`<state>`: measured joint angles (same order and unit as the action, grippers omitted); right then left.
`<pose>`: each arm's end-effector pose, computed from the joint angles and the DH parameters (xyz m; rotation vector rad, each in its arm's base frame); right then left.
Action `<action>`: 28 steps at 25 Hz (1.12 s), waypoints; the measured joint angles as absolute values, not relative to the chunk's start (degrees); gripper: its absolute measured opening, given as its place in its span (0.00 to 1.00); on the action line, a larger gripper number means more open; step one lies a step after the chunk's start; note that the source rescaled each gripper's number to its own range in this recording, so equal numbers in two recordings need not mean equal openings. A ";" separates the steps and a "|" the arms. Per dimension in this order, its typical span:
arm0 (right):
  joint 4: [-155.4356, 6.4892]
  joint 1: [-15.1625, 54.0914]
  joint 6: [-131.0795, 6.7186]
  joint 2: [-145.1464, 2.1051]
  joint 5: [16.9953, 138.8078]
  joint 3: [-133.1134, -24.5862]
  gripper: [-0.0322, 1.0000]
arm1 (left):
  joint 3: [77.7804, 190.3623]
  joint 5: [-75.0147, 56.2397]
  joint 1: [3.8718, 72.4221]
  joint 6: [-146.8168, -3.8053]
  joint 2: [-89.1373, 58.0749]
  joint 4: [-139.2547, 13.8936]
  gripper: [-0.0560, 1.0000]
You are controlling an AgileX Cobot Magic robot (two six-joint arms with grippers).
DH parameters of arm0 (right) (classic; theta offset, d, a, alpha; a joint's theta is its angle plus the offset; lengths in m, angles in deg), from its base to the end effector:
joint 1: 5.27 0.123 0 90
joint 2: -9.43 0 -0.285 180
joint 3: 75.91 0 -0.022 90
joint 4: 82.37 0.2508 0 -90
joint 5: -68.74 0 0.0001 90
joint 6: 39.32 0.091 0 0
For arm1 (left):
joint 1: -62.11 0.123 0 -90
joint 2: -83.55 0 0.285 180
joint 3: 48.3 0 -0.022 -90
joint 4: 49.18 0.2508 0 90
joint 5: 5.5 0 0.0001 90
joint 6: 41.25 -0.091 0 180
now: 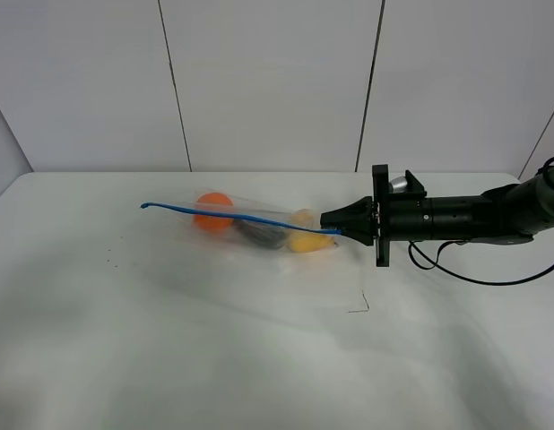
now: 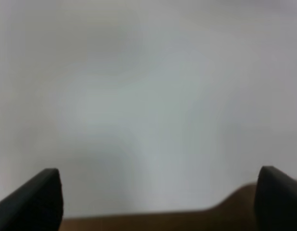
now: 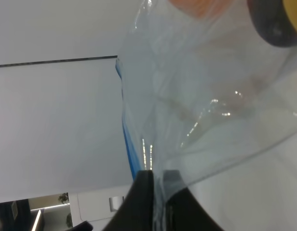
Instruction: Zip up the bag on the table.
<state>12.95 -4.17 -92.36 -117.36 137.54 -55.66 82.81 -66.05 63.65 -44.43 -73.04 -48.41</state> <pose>0.3484 0.0912 0.1295 0.3732 2.3629 1.8300 0.0373 0.0021 0.2715 0.0349 2.3190 0.0586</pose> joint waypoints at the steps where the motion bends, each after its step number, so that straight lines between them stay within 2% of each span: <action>1: 12.95 -4.17 -92.36 -117.36 137.54 -55.66 0.03 | 82.81 -66.05 63.65 -44.43 -75.65 -48.41 0.99; 6: 12.95 -4.17 -92.30 -117.36 137.54 -55.66 0.03 | 82.81 -66.11 63.65 -44.48 -87.70 -48.41 0.99; 8: 12.82 -4.17 -92.19 -117.36 137.54 -55.66 0.07 | 82.81 -66.35 63.65 -44.48 -88.74 -48.46 0.99; 9: 12.59 -4.17 -92.02 -117.36 137.54 -55.66 0.12 | 82.81 -66.27 63.65 -44.48 -88.80 -48.60 0.99; 10: 12.35 -4.17 -91.35 -117.36 137.54 -55.66 0.19 | 82.81 -66.16 63.65 -44.48 -88.93 -48.60 0.99; 13: 10.88 -4.17 -89.05 -117.36 136.57 -55.66 0.60 | 82.81 -66.11 63.65 -44.48 -89.05 -48.60 0.99; 15: 9.78 -4.17 -88.23 -117.36 135.90 -55.66 0.82 | 82.81 -66.06 63.65 -44.48 -89.05 -48.60 0.99; 16: 8.69 -4.17 -88.04 -117.36 135.76 -55.87 0.88 | 82.81 -66.06 63.65 -44.48 -89.05 -48.60 0.99; 21: -3.67 -4.17 -82.10 -117.36 134.06 -61.66 0.95 | 82.81 -66.05 63.65 -44.48 -89.05 -48.60 0.99; 28: -37.65 -4.17 -62.38 -117.36 131.59 -77.73 0.95 | 82.81 -66.00 63.65 -44.48 -89.05 -48.60 0.99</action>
